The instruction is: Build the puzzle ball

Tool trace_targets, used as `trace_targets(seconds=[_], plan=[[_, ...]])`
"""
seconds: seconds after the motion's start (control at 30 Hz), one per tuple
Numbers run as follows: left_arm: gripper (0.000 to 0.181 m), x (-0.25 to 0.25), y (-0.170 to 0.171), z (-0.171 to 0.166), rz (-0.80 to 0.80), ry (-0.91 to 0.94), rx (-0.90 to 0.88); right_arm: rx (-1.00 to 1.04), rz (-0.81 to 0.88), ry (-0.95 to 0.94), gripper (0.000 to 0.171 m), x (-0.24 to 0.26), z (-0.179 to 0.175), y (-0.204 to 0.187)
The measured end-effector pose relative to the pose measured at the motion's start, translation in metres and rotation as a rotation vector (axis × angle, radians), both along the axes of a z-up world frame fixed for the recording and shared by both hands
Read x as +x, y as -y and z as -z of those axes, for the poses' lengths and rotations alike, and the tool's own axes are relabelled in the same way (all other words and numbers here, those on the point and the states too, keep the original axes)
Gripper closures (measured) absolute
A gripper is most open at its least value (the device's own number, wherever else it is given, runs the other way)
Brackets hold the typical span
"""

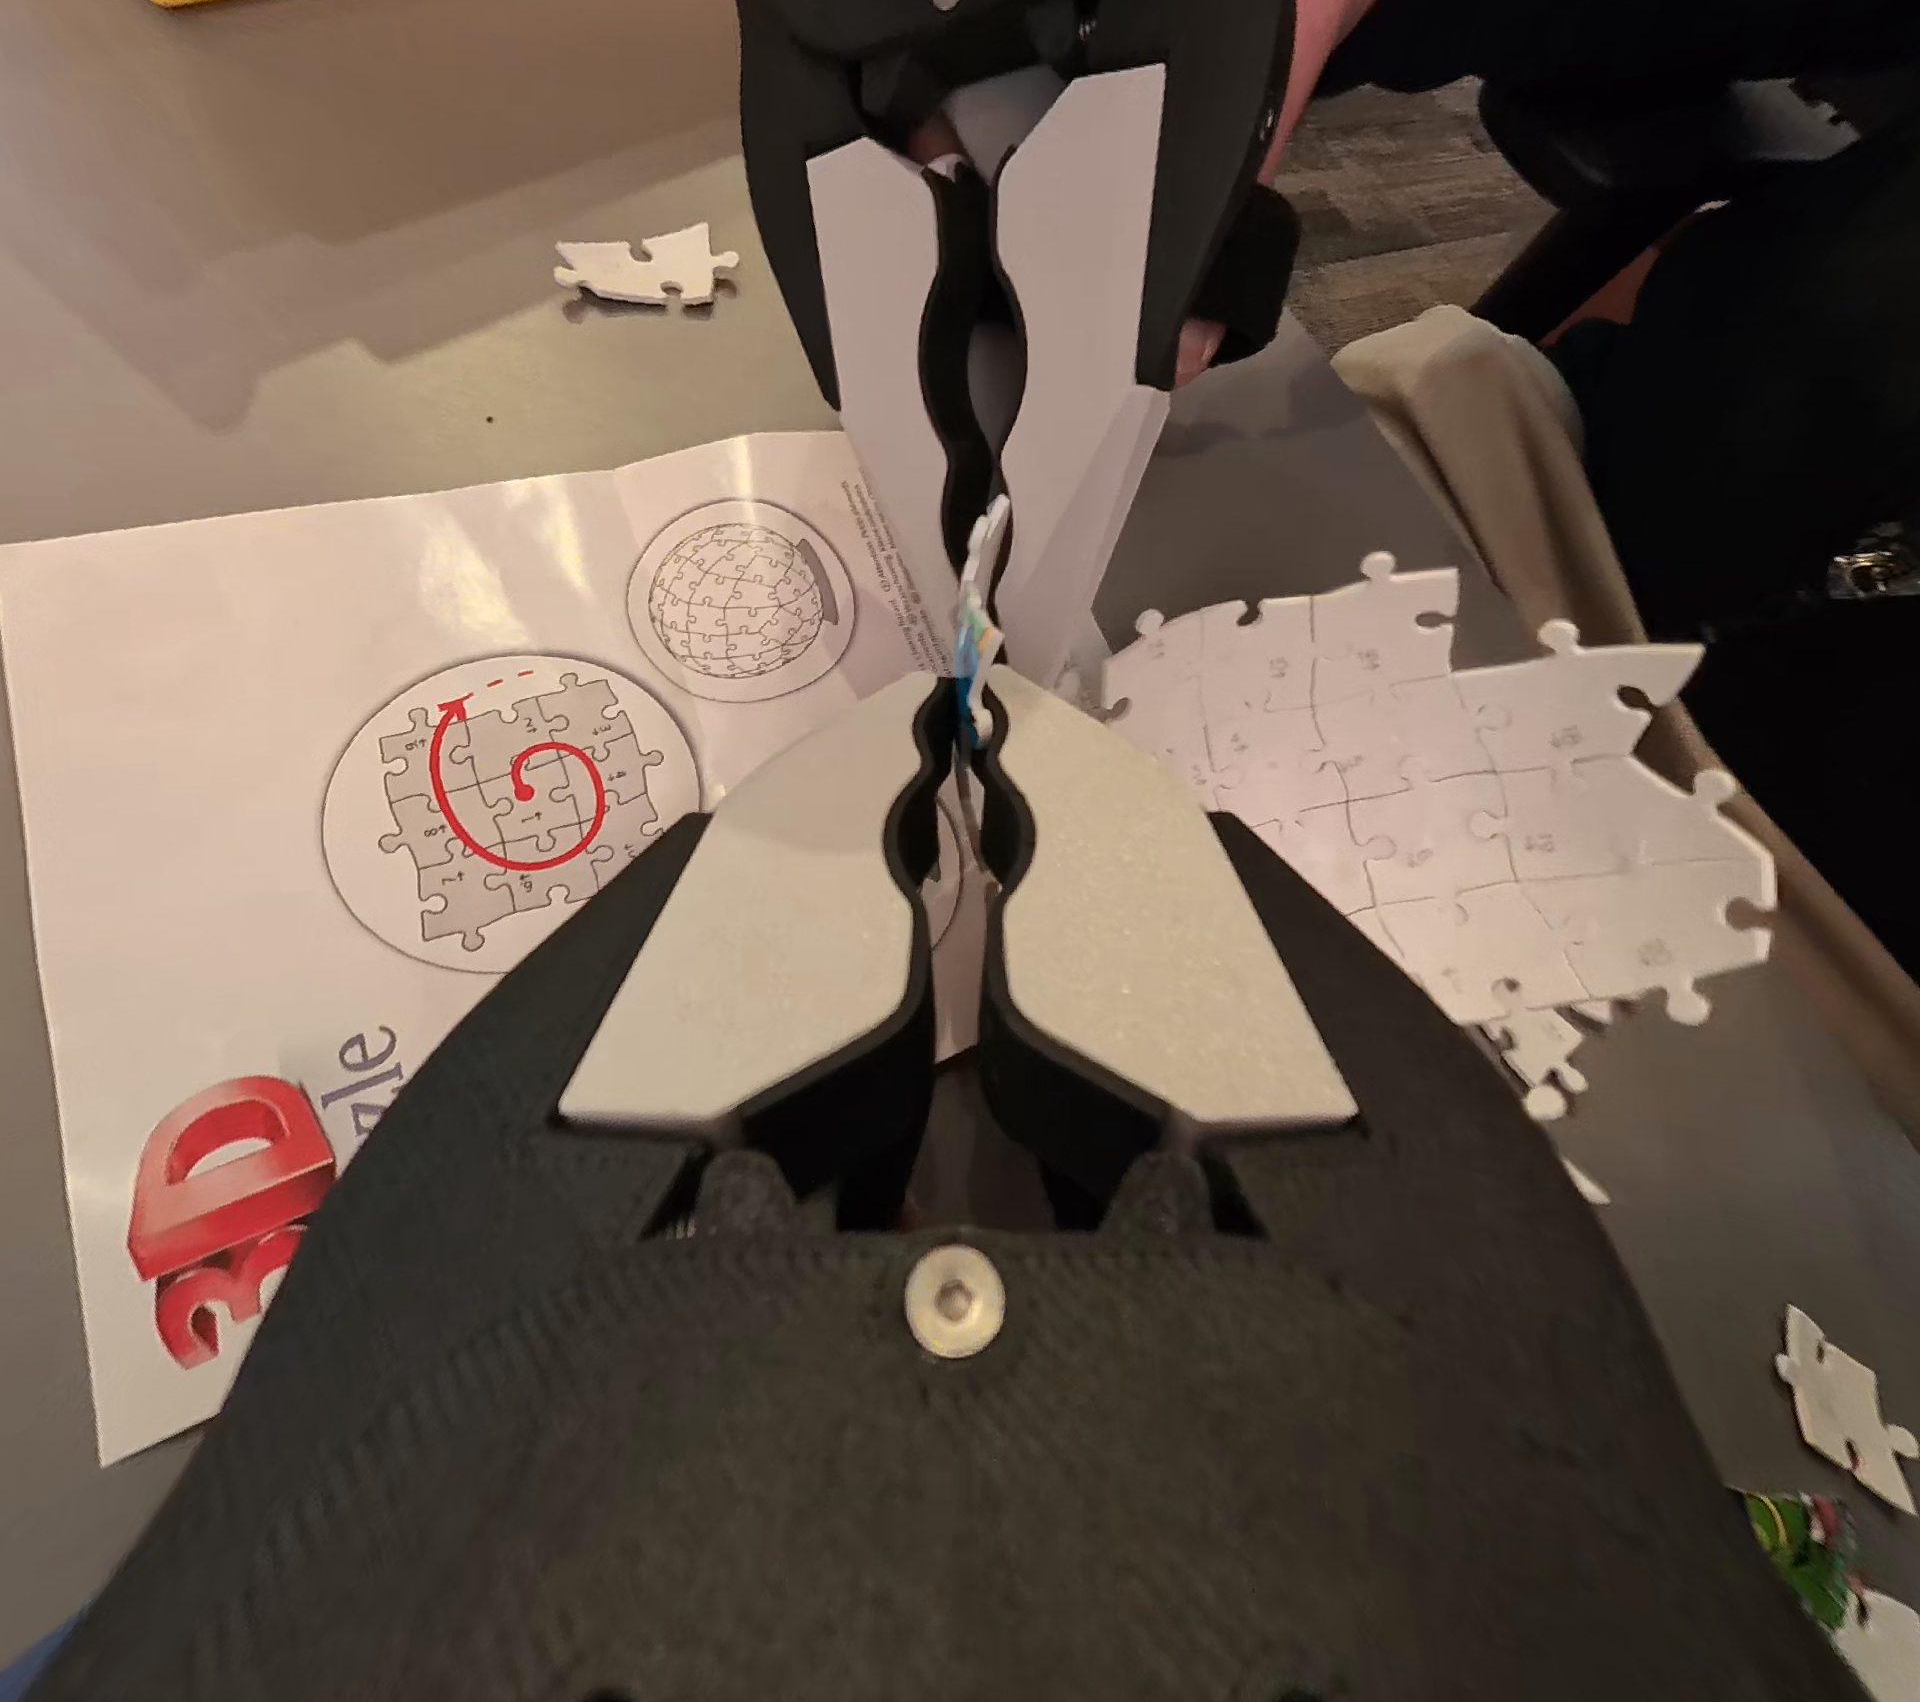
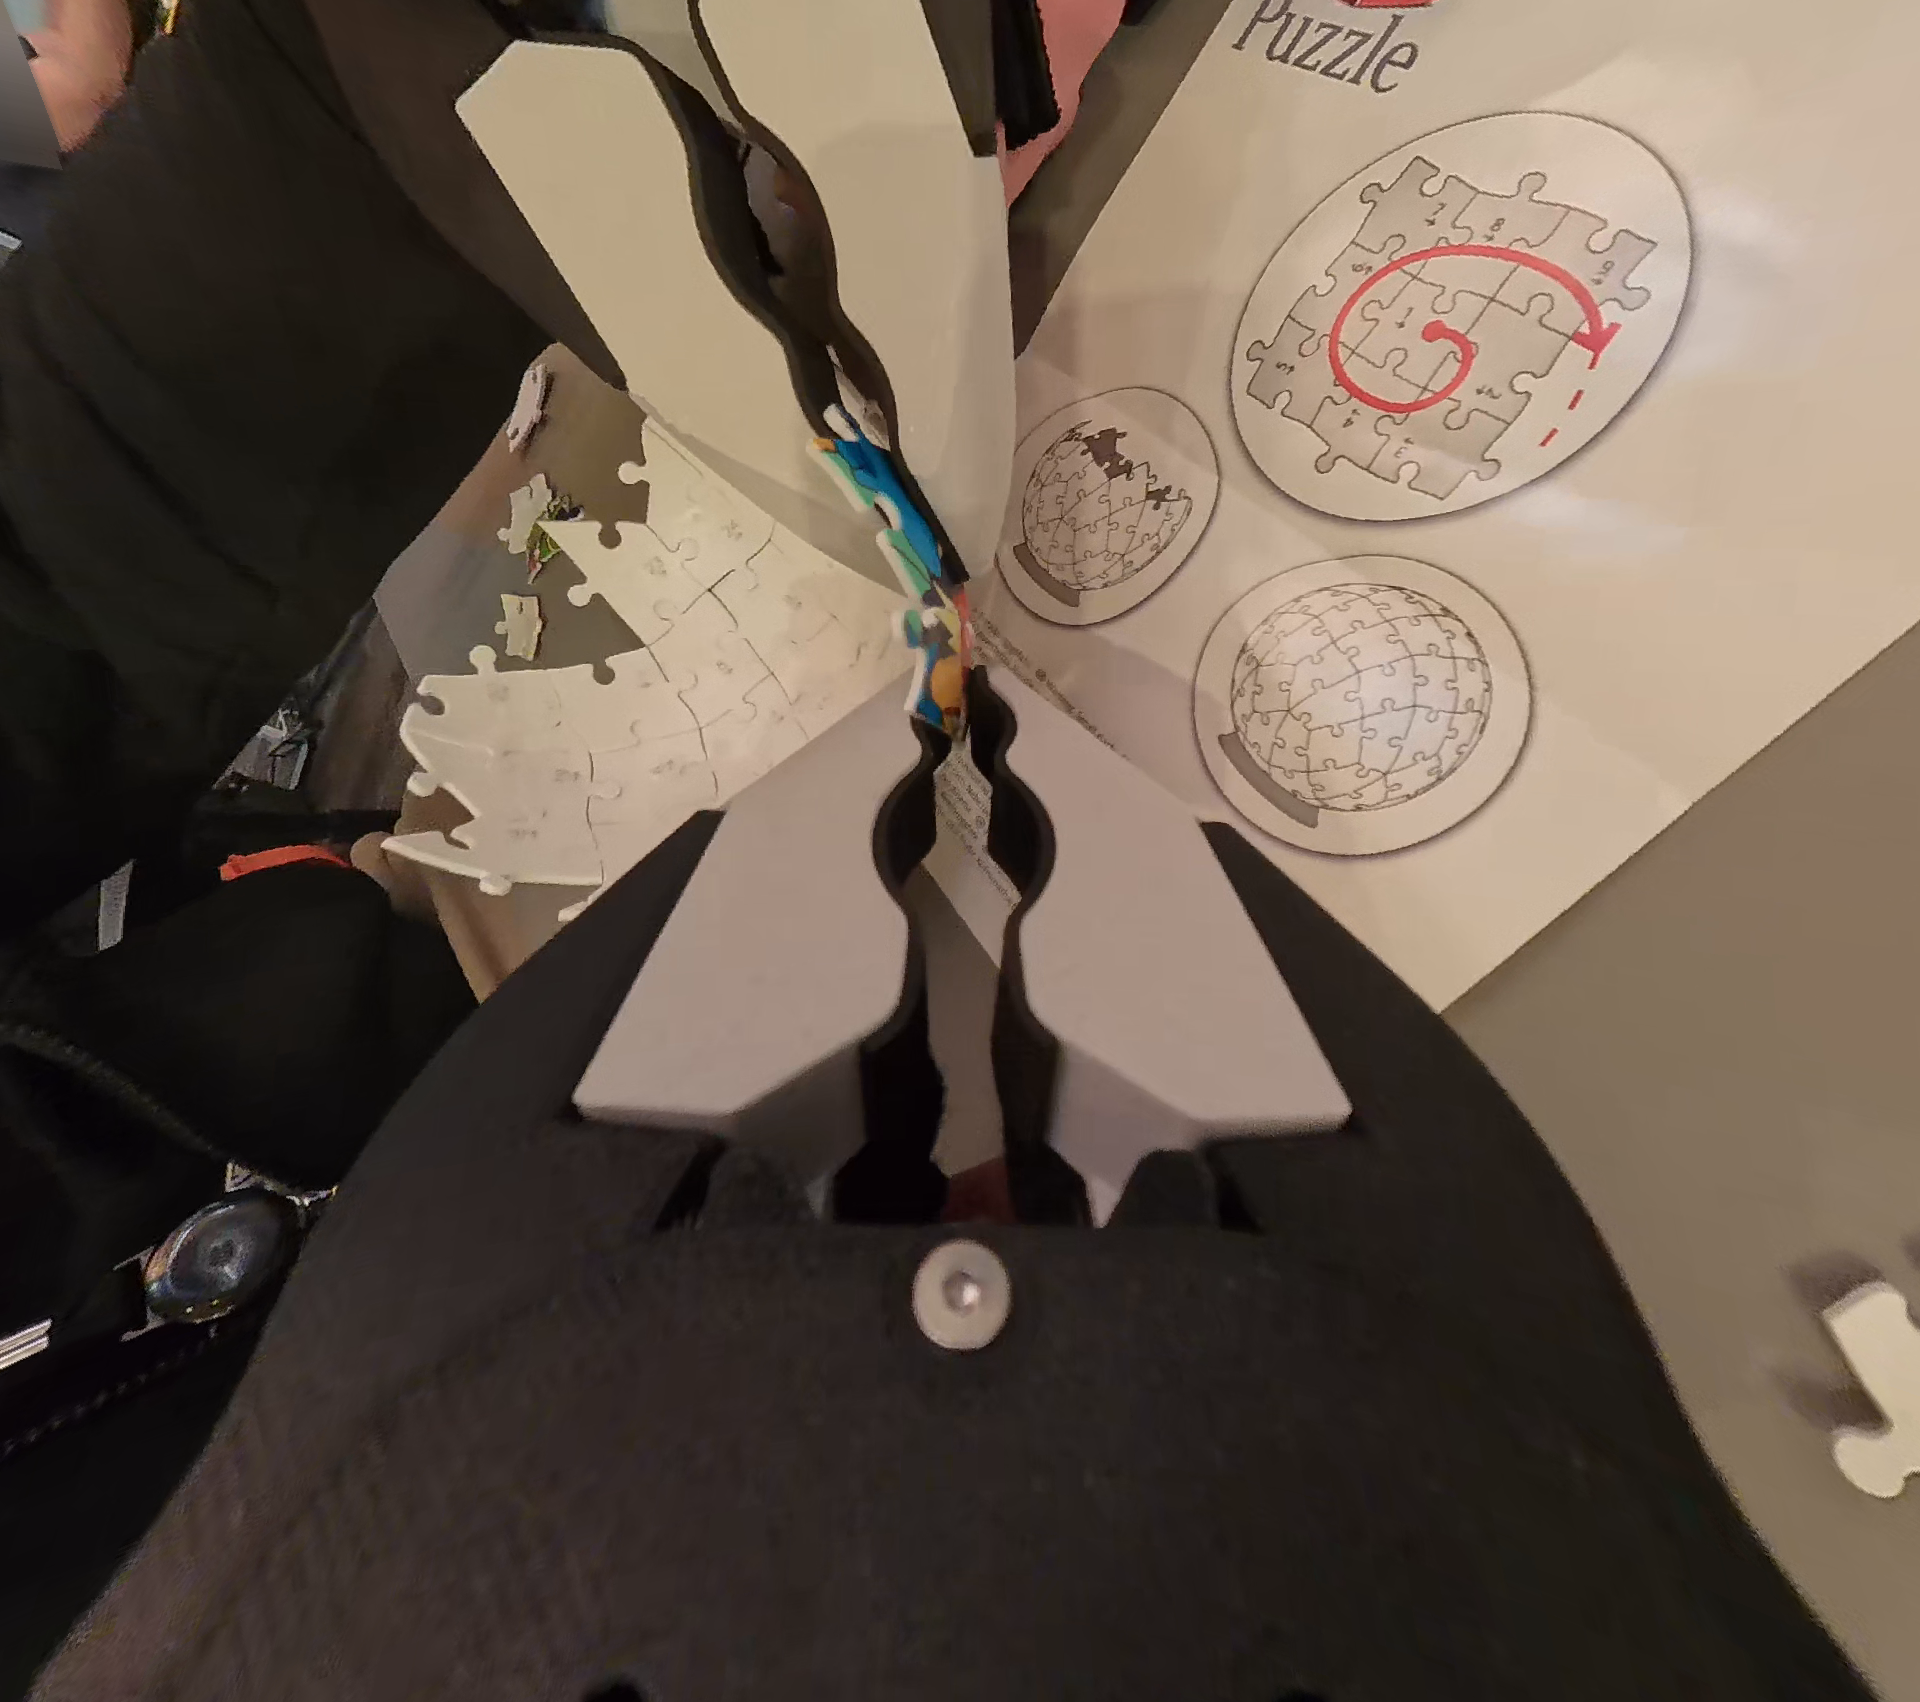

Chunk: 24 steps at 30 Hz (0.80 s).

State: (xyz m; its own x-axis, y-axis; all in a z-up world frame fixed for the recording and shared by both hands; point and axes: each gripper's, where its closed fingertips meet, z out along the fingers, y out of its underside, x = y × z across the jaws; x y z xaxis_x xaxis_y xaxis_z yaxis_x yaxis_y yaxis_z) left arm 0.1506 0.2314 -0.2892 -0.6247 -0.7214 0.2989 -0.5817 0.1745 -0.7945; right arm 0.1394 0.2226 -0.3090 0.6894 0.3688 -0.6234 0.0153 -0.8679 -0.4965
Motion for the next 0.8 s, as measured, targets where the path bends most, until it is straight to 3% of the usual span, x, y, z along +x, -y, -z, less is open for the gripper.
trace_targets(seconds=[0.23,0.33,0.8], plan=[[0.179,-0.0008,0.0004,0.0021,-0.001,-0.010,0.001,0.055,0.003,0.056,0.162,0.0024,-0.0041,-0.0020],[0.179,-0.0016,0.0007,0.0014,-0.001,-0.009,-0.011,0.085,-0.009,0.089,0.171,0.0039,-0.0048,-0.0021],[0.179,-0.0094,0.0085,0.0060,0.059,-0.067,0.032,0.005,-0.094,0.150,0.171,-0.0039,0.0001,0.0053]])
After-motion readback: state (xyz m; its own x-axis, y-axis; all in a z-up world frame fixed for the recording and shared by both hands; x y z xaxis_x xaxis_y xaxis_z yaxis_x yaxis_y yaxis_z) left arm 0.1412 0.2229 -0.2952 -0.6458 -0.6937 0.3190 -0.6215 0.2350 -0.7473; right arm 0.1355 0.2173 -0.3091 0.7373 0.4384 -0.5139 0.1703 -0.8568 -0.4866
